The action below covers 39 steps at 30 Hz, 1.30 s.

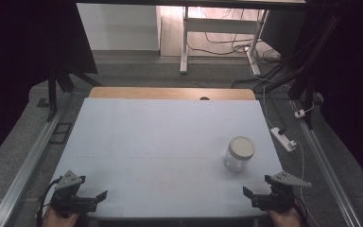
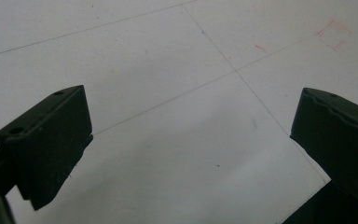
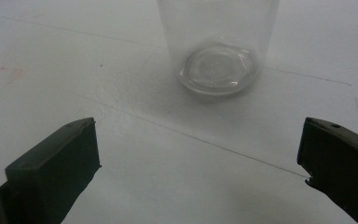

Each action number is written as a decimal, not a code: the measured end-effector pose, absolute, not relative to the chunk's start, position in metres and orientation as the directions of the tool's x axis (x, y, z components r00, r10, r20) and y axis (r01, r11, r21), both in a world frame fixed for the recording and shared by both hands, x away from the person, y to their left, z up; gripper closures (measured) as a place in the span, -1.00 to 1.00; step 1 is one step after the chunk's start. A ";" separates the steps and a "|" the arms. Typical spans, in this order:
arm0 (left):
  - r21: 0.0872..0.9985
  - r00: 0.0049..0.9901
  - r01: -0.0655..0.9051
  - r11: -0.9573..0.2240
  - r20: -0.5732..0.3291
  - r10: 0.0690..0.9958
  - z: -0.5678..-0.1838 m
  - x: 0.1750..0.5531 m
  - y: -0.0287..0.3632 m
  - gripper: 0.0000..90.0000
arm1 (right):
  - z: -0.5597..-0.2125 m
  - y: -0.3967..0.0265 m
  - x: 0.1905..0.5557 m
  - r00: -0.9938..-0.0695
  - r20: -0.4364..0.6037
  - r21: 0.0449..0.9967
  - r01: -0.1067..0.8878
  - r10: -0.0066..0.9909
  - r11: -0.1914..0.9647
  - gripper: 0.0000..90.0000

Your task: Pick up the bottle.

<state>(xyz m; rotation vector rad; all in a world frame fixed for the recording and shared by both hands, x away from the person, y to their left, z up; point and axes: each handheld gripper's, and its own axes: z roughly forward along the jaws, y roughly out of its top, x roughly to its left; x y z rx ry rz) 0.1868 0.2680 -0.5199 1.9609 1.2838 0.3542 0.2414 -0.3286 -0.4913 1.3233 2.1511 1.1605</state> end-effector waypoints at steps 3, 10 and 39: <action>0.712 0.471 0.663 -0.230 -0.158 0.868 -0.520 0.187 0.266 -1.00 | -0.491 -0.329 0.242 -0.497 0.115 0.794 0.567 0.860 0.222 -1.00; 0.694 0.494 0.662 -0.282 -0.121 0.861 -0.521 0.188 0.260 -1.00 | -0.492 -0.329 0.243 -0.502 0.130 0.790 0.574 0.855 0.217 -1.00; 0.704 0.482 0.669 -0.240 -0.165 0.860 -0.521 0.186 0.267 -1.00 | -0.486 -0.324 0.253 -0.539 0.098 0.803 0.539 0.836 0.254 -1.00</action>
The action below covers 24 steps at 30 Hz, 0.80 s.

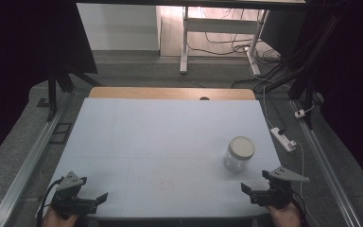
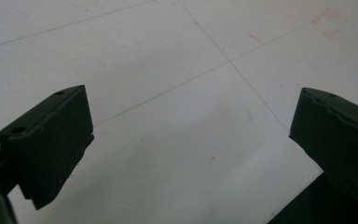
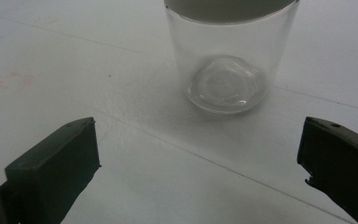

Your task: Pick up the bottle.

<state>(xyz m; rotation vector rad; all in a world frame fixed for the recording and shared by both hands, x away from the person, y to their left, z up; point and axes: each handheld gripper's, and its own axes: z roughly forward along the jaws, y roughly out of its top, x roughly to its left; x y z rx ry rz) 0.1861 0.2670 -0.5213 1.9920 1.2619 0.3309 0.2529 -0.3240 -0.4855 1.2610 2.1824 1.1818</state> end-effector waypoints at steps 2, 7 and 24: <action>0.703 0.481 0.669 -0.239 -0.166 0.861 -0.521 0.186 0.267 -1.00 | -0.485 -0.323 0.255 -0.547 0.081 0.804 0.530 0.833 0.269 -1.00; 0.702 0.479 0.672 -0.234 -0.172 0.861 -0.521 0.186 0.268 -0.99 | -0.485 -0.318 0.260 -0.545 0.057 0.814 0.511 0.836 0.277 -1.00; 0.704 0.484 0.669 -0.239 -0.168 0.859 -0.521 0.186 0.267 -0.99 | -0.489 -0.311 0.286 -0.545 0.089 0.804 0.533 0.834 0.263 -1.00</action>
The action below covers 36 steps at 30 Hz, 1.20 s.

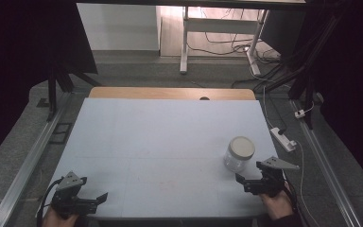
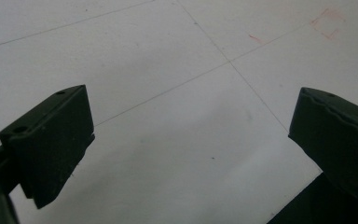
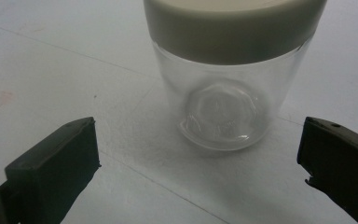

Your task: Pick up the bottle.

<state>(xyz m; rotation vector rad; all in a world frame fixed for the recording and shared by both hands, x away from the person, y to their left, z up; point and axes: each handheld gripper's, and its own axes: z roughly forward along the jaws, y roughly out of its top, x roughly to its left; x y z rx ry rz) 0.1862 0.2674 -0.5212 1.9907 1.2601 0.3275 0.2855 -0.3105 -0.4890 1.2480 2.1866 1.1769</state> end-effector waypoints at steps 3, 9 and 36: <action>0.704 0.484 0.668 -0.239 -0.168 0.859 -0.521 0.186 0.267 -0.99 | -0.490 -0.309 0.290 -0.546 0.100 0.797 0.545 0.832 0.262 -1.00; 0.704 0.486 0.667 -0.243 -0.164 0.858 -0.521 0.186 0.267 -0.99 | -0.491 -0.307 0.300 -0.525 0.075 0.786 0.555 0.848 0.274 -1.00; 0.711 0.485 0.663 -0.232 -0.173 0.857 -0.521 0.186 0.268 -0.99 | -0.502 -0.292 0.337 -0.564 0.017 0.808 0.494 0.826 0.321 -1.00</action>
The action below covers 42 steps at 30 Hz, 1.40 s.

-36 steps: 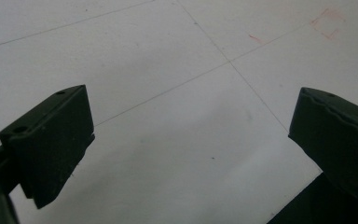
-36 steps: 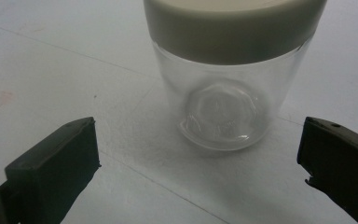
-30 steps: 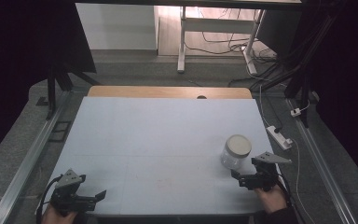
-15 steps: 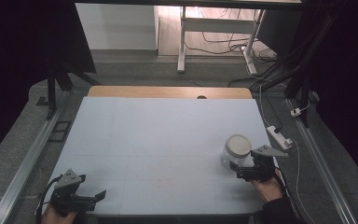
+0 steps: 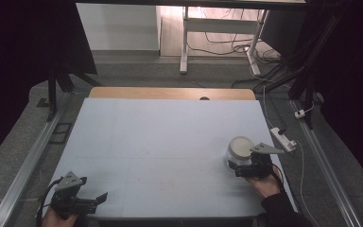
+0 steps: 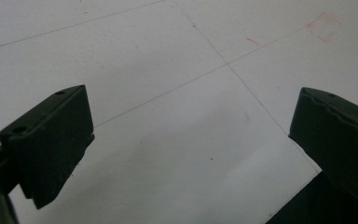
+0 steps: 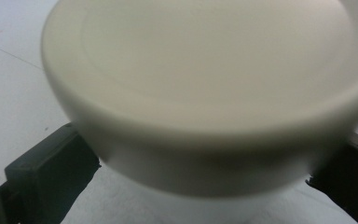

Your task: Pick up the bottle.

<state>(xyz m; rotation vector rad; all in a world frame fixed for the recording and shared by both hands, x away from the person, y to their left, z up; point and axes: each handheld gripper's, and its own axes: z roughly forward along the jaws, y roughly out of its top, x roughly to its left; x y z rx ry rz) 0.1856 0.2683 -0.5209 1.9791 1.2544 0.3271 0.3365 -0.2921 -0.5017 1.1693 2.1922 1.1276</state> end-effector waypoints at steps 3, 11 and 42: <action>0.712 0.486 0.663 -0.233 -0.173 0.856 -0.521 0.186 0.268 -0.99 | -0.505 -0.289 0.340 -0.566 0.003 0.801 0.494 0.824 0.337 -1.00; 0.710 0.488 0.664 -0.234 -0.174 0.855 -0.521 0.186 0.268 -1.00 | -0.508 -0.288 0.345 -0.558 -0.003 0.800 0.497 0.830 0.337 -1.00; 0.706 0.495 0.664 -0.248 -0.167 0.853 -0.521 0.186 0.267 -0.99 | -0.502 -0.288 0.341 -0.556 -0.025 0.807 0.479 0.831 0.345 -0.85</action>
